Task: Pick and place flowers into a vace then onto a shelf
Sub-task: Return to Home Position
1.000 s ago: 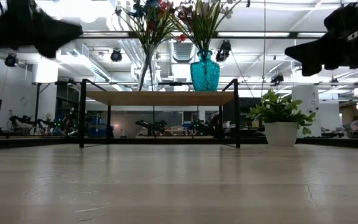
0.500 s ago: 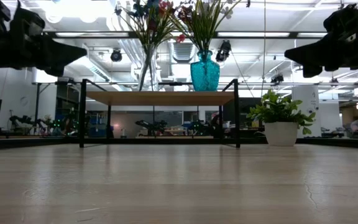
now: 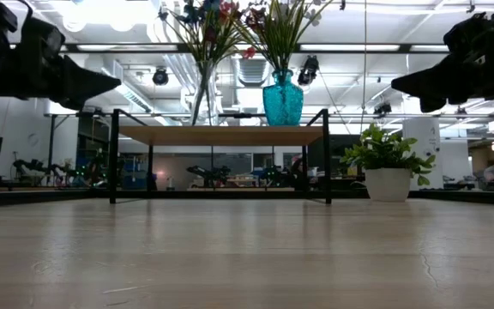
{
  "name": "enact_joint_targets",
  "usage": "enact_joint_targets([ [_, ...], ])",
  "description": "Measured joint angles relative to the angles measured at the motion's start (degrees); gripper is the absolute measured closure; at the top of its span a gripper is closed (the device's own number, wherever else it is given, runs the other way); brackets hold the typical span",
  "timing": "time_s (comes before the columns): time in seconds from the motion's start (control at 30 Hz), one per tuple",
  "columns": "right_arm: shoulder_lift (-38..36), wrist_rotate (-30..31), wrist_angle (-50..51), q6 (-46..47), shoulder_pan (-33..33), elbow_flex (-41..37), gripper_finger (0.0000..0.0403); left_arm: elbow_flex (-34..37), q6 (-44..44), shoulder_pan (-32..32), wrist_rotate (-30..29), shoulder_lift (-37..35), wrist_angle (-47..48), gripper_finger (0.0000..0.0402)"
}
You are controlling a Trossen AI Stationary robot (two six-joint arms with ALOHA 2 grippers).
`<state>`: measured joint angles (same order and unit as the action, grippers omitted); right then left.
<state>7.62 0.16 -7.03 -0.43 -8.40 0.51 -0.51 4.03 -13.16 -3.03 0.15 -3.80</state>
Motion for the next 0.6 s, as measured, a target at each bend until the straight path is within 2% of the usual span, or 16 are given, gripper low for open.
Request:
enact_joint_targets([
  [0.17, 0.1, -0.1, 0.7, 0.0, 0.0, 0.0, 0.0394, 0.0, -2.3, 0.0, -0.4, 0.3, 2.2, 0.0402],
  [0.4, 1.2, -0.1, 4.5, 3.5, 0.0, 0.0, 0.0394, 0.0, -2.6, 0.1, 3.8, 0.3, 2.8, 0.0402],
  [0.6, 1.4, -0.1, 3.7, 3.8, 0.0, 0.0, 0.0394, -0.1, -2.6, 0.1, 4.1, 0.5, 3.3, 0.0402],
])
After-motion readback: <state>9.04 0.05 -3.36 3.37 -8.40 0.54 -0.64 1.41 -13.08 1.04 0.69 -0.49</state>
